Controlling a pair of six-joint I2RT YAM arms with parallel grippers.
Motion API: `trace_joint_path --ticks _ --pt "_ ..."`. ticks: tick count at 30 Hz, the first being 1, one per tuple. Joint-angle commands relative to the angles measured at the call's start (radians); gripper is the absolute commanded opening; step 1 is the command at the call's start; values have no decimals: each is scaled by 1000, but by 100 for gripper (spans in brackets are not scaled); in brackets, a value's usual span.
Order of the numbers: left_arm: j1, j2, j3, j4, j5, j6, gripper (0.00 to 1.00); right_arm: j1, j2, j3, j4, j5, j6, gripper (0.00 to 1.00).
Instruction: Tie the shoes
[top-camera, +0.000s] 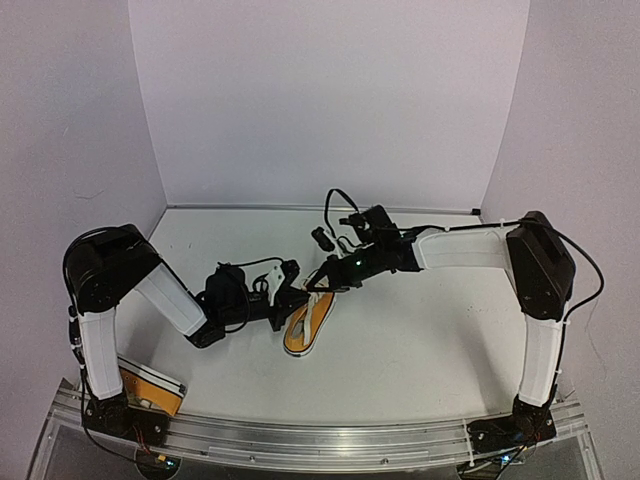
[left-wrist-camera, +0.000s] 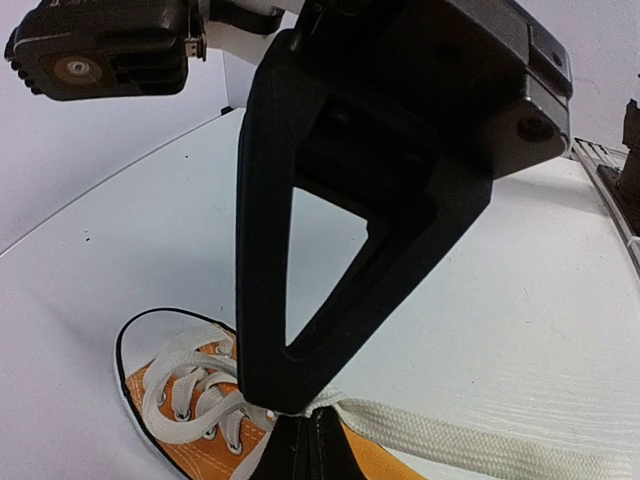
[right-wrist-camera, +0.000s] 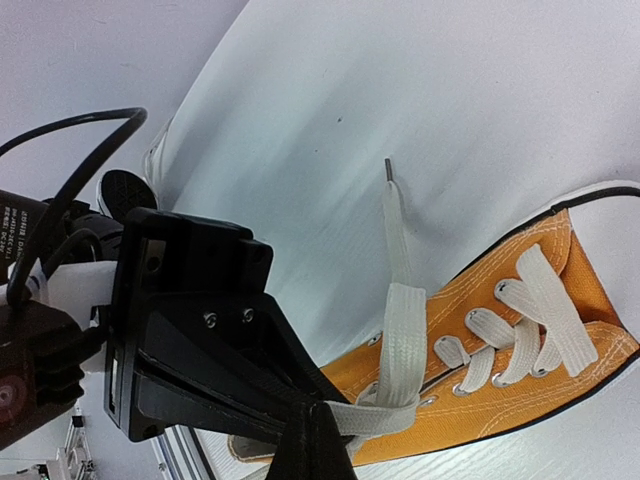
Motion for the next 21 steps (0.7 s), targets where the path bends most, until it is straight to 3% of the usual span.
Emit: trace_joint_path --ticks 1,21 --pt "16 33 -13 140 60 -62 0 -11 -46 -15 35 26 3 0" --pt "51 110 77 129 126 -111 0 -10 -17 -16 40 -66 -13 0"
